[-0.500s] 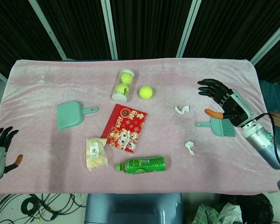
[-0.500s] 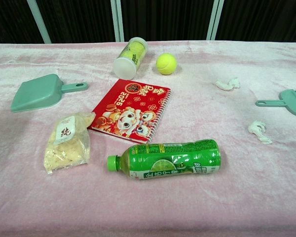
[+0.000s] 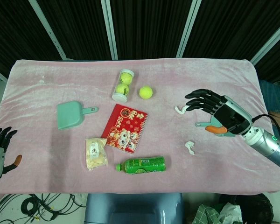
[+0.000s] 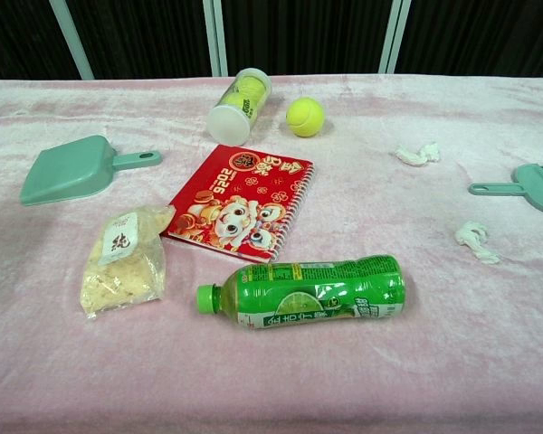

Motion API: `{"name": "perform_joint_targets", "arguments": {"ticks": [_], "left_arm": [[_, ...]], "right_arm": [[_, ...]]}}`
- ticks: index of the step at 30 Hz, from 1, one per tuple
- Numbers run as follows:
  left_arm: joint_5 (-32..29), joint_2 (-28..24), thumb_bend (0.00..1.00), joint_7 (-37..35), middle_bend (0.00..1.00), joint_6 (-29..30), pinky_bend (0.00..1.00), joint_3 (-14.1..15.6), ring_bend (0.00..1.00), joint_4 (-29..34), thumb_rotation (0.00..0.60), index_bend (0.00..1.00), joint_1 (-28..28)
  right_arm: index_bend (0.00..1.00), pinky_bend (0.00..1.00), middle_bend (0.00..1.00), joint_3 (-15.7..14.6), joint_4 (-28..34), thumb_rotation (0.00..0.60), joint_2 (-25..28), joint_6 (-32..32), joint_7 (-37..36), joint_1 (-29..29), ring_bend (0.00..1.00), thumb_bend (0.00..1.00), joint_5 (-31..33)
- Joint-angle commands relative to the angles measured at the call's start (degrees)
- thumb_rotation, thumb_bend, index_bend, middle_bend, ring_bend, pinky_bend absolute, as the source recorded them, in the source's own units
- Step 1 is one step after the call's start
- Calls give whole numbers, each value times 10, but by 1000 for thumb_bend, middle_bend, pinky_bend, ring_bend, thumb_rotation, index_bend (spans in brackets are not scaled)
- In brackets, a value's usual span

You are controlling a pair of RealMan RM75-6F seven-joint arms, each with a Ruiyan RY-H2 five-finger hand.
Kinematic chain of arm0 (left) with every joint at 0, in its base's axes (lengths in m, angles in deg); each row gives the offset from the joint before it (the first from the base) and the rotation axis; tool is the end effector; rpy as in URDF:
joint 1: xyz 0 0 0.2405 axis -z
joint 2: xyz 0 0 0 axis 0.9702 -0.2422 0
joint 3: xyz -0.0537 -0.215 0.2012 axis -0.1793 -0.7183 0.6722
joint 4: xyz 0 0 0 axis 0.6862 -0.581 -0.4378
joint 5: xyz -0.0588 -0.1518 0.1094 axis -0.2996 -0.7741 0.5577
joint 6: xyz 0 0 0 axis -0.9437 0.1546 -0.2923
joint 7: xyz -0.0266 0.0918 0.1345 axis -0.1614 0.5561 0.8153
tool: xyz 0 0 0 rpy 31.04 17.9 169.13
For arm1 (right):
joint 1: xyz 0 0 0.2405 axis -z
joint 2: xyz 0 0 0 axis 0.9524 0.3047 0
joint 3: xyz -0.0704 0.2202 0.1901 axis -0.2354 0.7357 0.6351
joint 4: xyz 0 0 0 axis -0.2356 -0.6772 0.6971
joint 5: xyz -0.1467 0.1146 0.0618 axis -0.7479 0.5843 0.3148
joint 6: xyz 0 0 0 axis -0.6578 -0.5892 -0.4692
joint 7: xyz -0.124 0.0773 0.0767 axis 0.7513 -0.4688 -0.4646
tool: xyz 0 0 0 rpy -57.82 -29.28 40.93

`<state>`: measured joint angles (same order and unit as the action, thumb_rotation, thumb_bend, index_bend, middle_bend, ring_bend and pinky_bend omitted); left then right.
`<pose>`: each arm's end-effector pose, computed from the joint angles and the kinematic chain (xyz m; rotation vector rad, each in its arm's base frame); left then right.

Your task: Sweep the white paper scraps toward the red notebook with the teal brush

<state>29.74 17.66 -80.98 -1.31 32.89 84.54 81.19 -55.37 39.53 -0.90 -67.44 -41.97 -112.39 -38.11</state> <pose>-0.3441 0.2071 0.1826 -1.3617 -0.8834 -0.8287 -0.1569 -0.3709 0.2540 -1.2548 1.9421 -1.5424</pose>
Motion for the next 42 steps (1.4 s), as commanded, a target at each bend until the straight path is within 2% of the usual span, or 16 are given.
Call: {"name": "perform_joint_targets", "arguments": {"ticks": [1, 9, 12, 15, 16, 18, 19, 22, 24, 26, 33, 38, 42], "left_arm": [[-1, 0, 309, 1, 79, 0, 0, -1, 0, 1, 600, 135, 0], [-2, 1, 309, 4, 80, -1, 0, -1, 0, 2, 600, 135, 0], [-2, 0, 309, 4, 80, -2, 0, -1, 0, 1, 600, 135, 1], [-2, 0, 309, 3, 80, -1, 0, -1, 0, 1, 600, 135, 0], [-2, 0, 309, 3, 80, -1, 0, -1, 0, 1, 600, 135, 0], [-2, 0, 309, 3, 80, -1, 0, -1, 0, 2, 600, 135, 0], [-3, 0, 309, 3, 80, -2, 0, -1, 0, 2, 600, 135, 0], [-4, 0, 309, 5, 80, -3, 0, 0, 0, 2, 600, 135, 1], [-4, 0, 309, 5, 81, -3, 0, -1, 0, 2, 600, 135, 1], [-4, 0, 309, 6, 81, -3, 0, -1, 0, 2, 600, 134, 1], [-5, 0, 309, 7, 81, -4, 0, -1, 0, 3, 600, 135, 1], [-5, 0, 309, 6, 81, -3, 0, -1, 0, 3, 600, 134, 1], [-6, -1, 309, 5, 81, -5, 0, -1, 0, 2, 600, 134, 1]], "right_arm": [[218, 240, 202, -30, -20, 600, -6, 5, 8, -20, 223, 99, -2], [218, 240, 207, -66, -16, 600, -8, 26, 49, -36, 224, 98, 29], [218, 238, 220, -76, -5, 600, -2, 74, 109, -45, 224, 99, 51], [218, 221, 223, -76, 25, 600, 10, 177, 266, -52, 225, 99, 107], [218, 210, 224, -69, 41, 600, 12, 225, 364, -50, 225, 99, 146], [227, 192, 231, -53, 60, 600, 9, 284, 537, -43, 222, 98, 221], [238, 184, 240, -40, 69, 600, 0, 306, 662, -35, 221, 99, 282], [284, 171, 274, -25, 87, 600, -40, 297, 966, -19, 210, 99, 423], [286, 168, 274, -25, 104, 600, -61, 286, 1096, -17, 203, 99, 492], [286, 168, 274, -27, 126, 600, -78, 280, 1192, -20, 202, 99, 554], [308, 164, 312, -39, 136, 600, -112, 300, 1306, -37, 202, 99, 633], [317, 158, 337, -47, 88, 600, -197, 273, 1421, -51, 202, 102, 708], [331, 158, 350, -42, 82, 600, -215, 288, 1444, -58, 203, 103, 744]]}}
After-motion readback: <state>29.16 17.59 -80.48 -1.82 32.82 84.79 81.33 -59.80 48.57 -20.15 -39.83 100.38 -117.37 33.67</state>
